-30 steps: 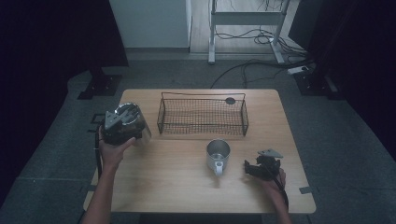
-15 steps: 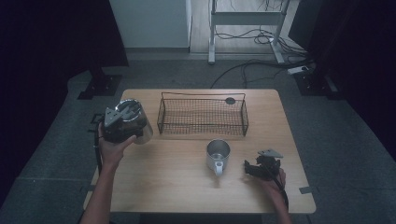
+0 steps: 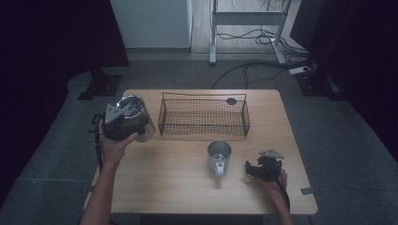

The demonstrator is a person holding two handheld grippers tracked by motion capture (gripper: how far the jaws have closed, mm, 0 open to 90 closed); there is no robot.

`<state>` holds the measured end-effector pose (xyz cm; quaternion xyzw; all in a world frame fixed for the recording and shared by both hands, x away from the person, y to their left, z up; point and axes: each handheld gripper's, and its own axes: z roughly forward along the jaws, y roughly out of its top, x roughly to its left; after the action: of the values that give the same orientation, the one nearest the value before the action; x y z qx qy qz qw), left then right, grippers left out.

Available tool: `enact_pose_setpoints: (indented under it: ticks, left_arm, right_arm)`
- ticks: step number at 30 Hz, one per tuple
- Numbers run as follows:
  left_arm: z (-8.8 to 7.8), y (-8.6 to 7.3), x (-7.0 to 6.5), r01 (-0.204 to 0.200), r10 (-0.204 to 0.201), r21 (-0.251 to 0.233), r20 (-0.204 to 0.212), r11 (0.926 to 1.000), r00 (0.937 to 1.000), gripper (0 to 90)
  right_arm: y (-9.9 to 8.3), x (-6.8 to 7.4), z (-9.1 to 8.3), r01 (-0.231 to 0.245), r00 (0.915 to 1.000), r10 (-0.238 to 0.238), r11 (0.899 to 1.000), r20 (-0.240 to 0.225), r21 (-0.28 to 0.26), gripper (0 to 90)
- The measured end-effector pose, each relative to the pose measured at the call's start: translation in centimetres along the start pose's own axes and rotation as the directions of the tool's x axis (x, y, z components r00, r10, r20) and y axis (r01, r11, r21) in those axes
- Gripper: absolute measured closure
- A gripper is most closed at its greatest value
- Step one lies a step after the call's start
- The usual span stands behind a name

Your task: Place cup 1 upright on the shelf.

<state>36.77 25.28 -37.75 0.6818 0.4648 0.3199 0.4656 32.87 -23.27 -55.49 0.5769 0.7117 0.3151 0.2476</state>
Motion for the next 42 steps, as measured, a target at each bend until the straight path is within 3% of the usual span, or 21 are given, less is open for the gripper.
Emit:
enact_pose_setpoints:
  ticks: [18,21,27,42]
  left_arm:
    - [0.9,1.1,-0.6,0.001,-0.001,-0.004,0.017,1.0,0.9999,4.0]
    - [0.9,1.2,-0.7,0.021,-0.02,-0.02,0.045,0.9996,0.9988,4.0]
    - [1.3,1.6,-1.0,-0.002,0.002,-0.015,0.031,0.9999,0.9995,4.0]
    - [2.9,2.6,-1.7,0.007,-0.006,-0.016,0.06,0.9999,0.9982,4.0]
  right_arm:
    - [0.0,0.0,0.0,-0.001,1.0,0.001,1.0,0.0,-0.002,11.7]
    - [0.0,0.0,0.0,0.001,1.0,-0.001,1.0,0.001,-0.002,11.7]
    - [0.0,0.0,0.0,-0.004,1.0,0.004,1.0,0.001,-0.001,11.7]
    - [0.0,0.0,0.0,-0.002,1.0,0.002,1.0,0.001,-0.001,12.1]
